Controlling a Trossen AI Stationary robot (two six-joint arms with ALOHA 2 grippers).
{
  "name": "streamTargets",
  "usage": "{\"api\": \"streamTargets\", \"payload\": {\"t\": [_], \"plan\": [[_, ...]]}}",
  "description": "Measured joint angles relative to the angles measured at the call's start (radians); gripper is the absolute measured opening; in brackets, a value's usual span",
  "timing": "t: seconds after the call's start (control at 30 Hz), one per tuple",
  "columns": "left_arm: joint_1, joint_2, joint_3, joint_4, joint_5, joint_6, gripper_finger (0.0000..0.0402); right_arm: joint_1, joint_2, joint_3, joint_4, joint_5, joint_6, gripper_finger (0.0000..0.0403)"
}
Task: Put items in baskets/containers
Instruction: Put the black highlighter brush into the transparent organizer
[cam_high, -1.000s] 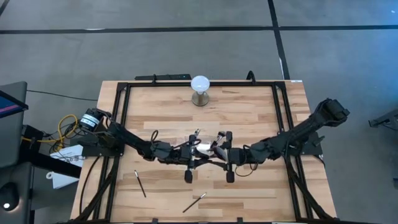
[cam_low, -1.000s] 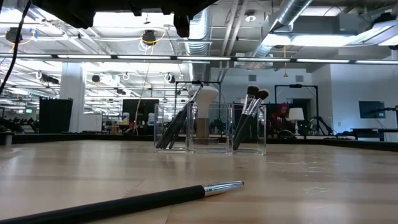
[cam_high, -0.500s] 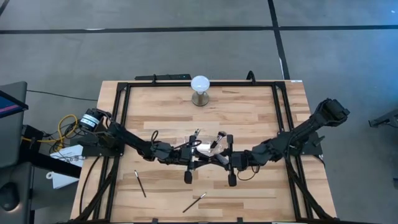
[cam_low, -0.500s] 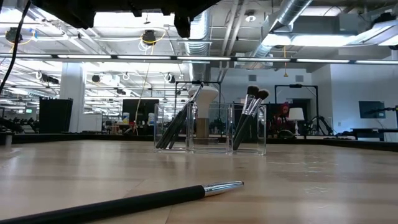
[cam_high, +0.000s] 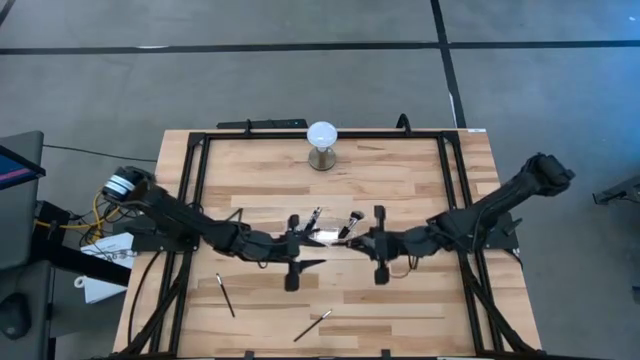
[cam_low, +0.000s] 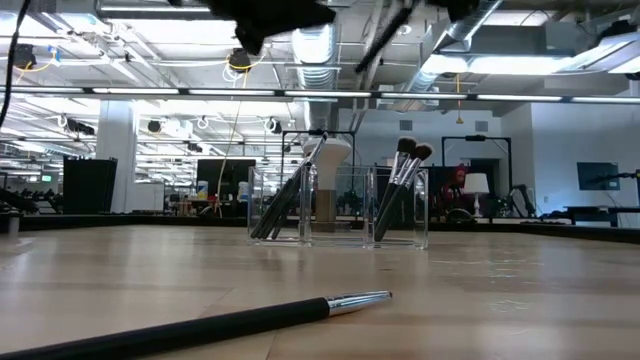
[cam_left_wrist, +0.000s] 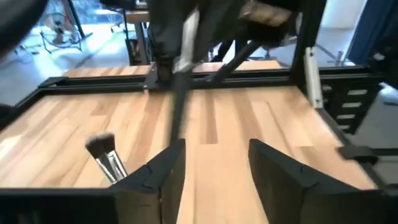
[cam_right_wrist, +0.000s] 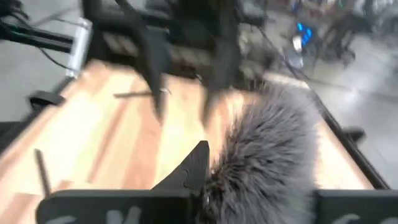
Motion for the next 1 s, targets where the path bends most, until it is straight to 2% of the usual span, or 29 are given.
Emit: {"api": "streamTargets", "payload": {"t": [0.13,0.33,0.47,0.63,0.8,1.0], "plan": [[-0.032,-0.090,-0.018,-0.055,-0.002,-0.038,0.0183,-0.074,-0.034,-0.069,0.000,-0.027,0.046,0.0035],[-0.077,-0.211,-0.123,-0.051,-0.088,-0.049,0.0175,-0.224,-0.059,-0.194,0.090,-0.176,0.160,0.0044],[-0.073,-0.256,-0.194,0.013,-0.108,-0.070,0.0166,-0.287,-0.058,-0.208,0.073,-0.249,0.205,0.0042],[-0.059,-0.273,-0.246,0.088,-0.109,-0.075,0.0159,-0.300,-0.058,-0.208,0.046,-0.299,0.221,0.0039],[-0.057,-0.273,-0.258,0.112,-0.109,-0.075,0.0154,-0.300,-0.058,-0.208,-0.042,-0.301,0.261,0.0051],[-0.057,-0.273,-0.258,0.121,-0.109,-0.075,0.0152,-0.291,-0.058,-0.208,-0.087,-0.303,0.273,0.0046]]}}
